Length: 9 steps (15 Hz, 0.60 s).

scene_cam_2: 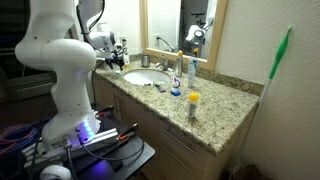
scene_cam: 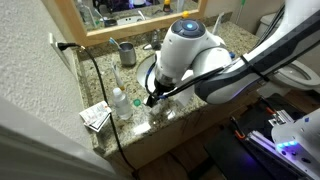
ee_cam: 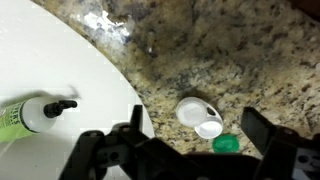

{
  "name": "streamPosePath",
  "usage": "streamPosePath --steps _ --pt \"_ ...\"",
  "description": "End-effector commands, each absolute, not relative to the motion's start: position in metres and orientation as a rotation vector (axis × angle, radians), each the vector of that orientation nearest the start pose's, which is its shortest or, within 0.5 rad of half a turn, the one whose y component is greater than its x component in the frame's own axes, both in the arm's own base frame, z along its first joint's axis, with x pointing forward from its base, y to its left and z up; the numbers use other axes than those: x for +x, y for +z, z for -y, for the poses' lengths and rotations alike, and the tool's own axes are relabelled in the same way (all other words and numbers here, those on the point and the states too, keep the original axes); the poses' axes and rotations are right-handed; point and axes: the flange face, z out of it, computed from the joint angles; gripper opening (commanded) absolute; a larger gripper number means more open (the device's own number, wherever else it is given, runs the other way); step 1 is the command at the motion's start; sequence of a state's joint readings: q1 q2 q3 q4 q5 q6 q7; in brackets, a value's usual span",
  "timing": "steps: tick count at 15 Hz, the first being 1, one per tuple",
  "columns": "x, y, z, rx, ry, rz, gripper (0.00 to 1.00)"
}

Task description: Pick up the contact lens case

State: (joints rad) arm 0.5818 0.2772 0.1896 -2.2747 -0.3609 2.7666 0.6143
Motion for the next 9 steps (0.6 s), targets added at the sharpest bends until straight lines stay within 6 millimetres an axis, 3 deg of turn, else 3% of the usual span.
streamPosePath --steps 1,6,9 --pt "0.388 0.258 -0.397 -2.983 -0.380 0.708 1.00" --pt "0.388 0.258 -0.397 -2.982 -0.380 0.708 1.00" --pt "0.380 0.243 -0.395 -2.941 -0.478 0.754 1.00"
